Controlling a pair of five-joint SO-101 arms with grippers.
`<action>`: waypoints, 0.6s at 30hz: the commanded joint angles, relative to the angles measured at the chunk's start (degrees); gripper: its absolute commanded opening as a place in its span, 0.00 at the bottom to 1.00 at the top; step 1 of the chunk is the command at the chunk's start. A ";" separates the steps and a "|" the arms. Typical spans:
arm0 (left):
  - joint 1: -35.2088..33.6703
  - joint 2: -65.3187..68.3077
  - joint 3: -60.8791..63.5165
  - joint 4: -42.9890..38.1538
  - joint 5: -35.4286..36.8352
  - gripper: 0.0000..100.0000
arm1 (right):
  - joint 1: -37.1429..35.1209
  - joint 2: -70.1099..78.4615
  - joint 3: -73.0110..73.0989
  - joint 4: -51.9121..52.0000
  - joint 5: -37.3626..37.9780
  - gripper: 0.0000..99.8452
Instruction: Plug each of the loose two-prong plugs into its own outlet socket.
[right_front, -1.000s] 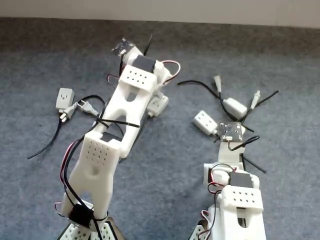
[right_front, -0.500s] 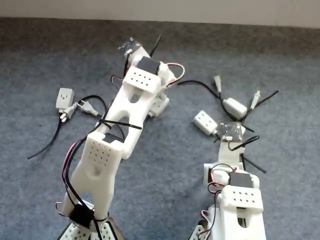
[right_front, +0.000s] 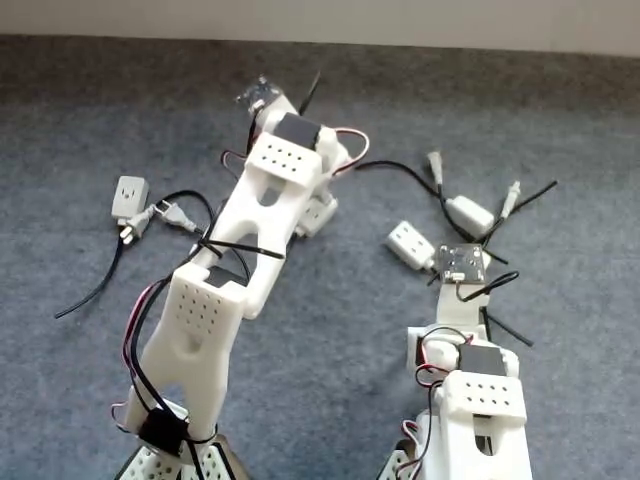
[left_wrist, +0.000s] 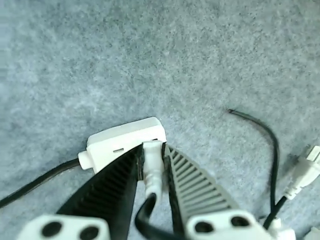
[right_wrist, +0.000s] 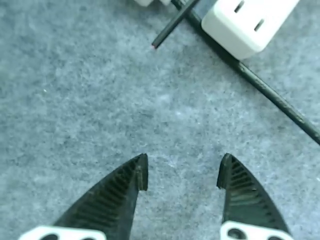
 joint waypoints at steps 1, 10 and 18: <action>1.45 0.22 0.04 6.68 -0.35 0.01 | 0.57 -0.84 -0.22 -0.84 -0.44 0.23; 0.66 0.75 -0.04 11.43 -0.44 0.01 | 0.57 -0.84 -0.22 -0.84 -0.44 0.23; -4.79 0.40 2.59 16.97 -4.48 0.01 | 0.57 -0.84 -0.22 -0.84 -0.44 0.23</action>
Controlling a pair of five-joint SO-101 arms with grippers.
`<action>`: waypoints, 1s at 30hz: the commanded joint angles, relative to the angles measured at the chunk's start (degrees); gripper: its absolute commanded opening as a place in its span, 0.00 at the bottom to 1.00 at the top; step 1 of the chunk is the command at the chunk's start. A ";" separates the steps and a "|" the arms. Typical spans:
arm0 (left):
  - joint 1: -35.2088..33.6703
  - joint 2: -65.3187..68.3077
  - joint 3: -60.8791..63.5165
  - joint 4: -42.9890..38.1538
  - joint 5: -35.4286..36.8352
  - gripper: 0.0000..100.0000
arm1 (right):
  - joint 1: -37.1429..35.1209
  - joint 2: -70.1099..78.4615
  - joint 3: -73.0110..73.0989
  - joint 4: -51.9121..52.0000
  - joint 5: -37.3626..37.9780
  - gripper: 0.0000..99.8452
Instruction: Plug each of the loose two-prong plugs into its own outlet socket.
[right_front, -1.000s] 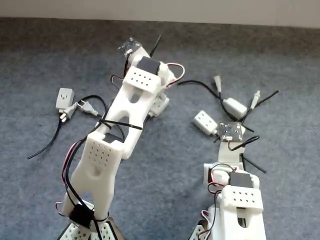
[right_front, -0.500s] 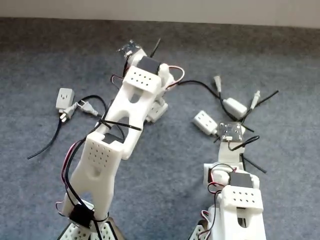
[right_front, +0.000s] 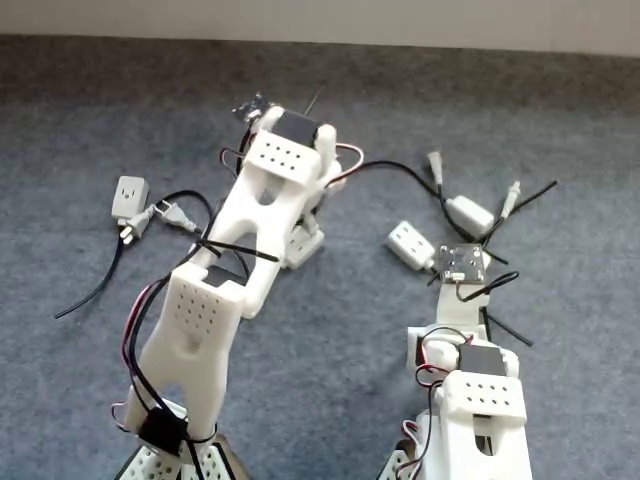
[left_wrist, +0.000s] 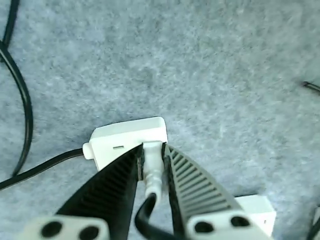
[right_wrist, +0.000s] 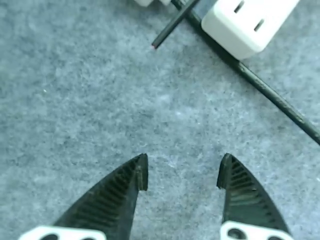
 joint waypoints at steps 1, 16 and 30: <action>-2.51 0.04 4.09 2.90 -3.78 0.01 | 0.57 -0.84 -0.22 -0.84 -0.44 0.23; -0.40 0.48 12.00 2.64 -4.22 0.01 | 0.66 -0.84 -0.22 -0.84 -0.44 0.23; 0.40 0.48 17.36 -7.82 -4.22 0.01 | 0.66 -0.84 -0.22 -0.84 -0.44 0.23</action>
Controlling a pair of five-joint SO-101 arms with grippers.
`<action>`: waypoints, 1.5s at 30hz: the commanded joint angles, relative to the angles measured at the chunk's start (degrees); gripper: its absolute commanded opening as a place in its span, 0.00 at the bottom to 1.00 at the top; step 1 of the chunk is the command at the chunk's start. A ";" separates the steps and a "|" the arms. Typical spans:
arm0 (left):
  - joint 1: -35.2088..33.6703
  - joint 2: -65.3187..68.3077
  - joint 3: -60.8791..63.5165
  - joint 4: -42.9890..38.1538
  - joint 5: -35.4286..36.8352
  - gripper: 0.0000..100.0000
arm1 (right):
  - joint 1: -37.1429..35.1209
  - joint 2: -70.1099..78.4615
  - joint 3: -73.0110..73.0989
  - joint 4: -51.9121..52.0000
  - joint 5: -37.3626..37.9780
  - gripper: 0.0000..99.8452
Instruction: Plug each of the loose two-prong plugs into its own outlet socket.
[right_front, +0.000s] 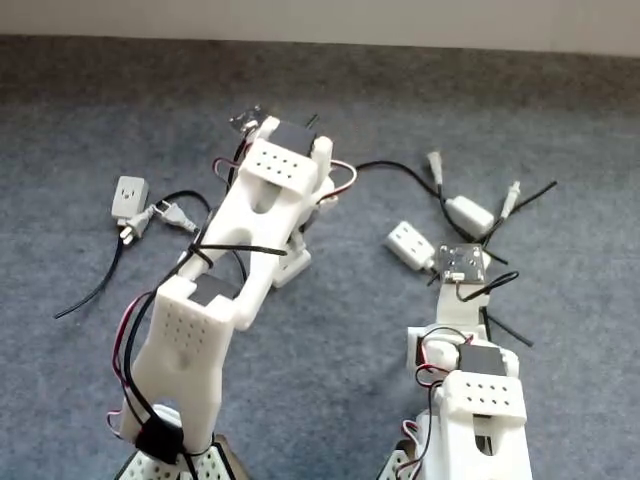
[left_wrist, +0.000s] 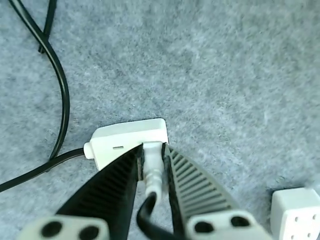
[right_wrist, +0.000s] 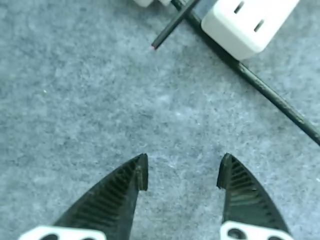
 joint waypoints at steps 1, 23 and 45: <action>1.54 1.10 2.42 -3.69 -0.44 0.01 | 0.66 -0.84 -0.22 -0.84 -0.44 0.23; 4.18 0.66 2.15 -3.52 -3.25 0.04 | 0.66 -0.84 -0.22 -0.84 -0.44 0.23; 1.19 0.48 -10.42 8.18 -19.69 0.37 | 0.66 -0.84 -0.22 -0.84 -0.44 0.23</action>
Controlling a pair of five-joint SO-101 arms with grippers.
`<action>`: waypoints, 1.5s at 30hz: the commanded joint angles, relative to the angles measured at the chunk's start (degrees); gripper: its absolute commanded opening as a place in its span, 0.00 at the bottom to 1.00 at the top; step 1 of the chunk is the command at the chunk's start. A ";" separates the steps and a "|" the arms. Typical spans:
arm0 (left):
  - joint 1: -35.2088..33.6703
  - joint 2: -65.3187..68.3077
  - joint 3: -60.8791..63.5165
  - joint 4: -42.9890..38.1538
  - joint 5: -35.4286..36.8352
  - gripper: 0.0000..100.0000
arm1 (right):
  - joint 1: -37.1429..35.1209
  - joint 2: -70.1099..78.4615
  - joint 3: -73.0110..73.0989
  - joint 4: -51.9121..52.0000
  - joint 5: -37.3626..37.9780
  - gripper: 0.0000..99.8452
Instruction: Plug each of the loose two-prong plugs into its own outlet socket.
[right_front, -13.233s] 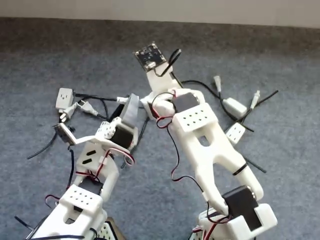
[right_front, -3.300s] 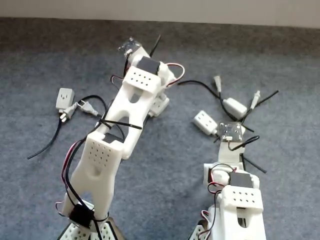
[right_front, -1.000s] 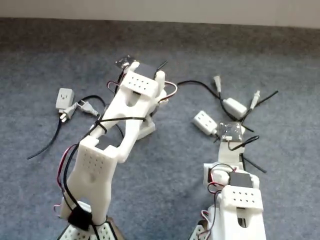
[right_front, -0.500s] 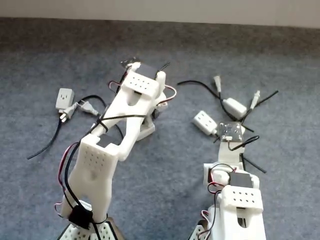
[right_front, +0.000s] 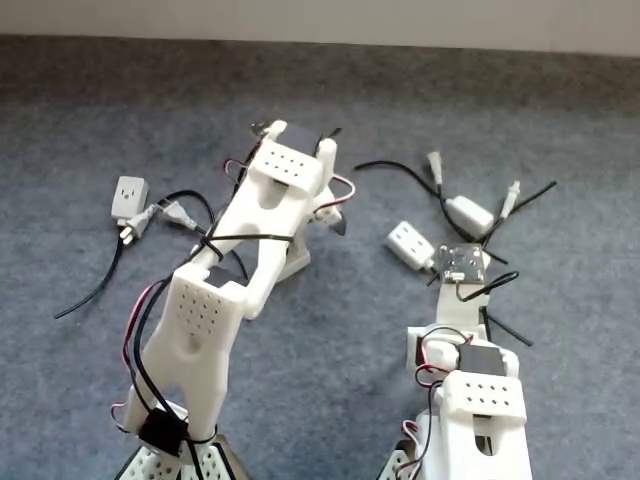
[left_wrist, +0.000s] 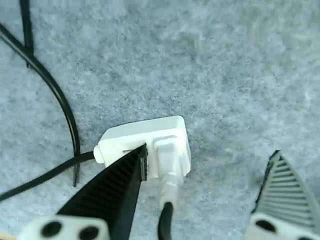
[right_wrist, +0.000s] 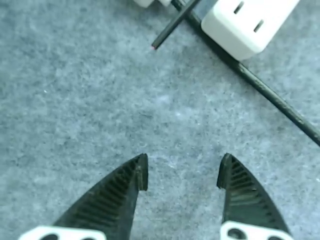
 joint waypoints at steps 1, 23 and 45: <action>-3.38 -0.31 -4.44 0.26 -7.56 0.37 | 0.66 -0.75 -0.22 -0.84 -0.44 0.23; -13.14 -0.04 -20.97 0.62 -62.24 0.37 | 0.48 -0.75 -0.22 -0.84 -0.44 0.23; -10.77 7.34 -6.99 0.18 -88.70 0.36 | 0.22 -0.66 -0.22 -0.84 -0.44 0.23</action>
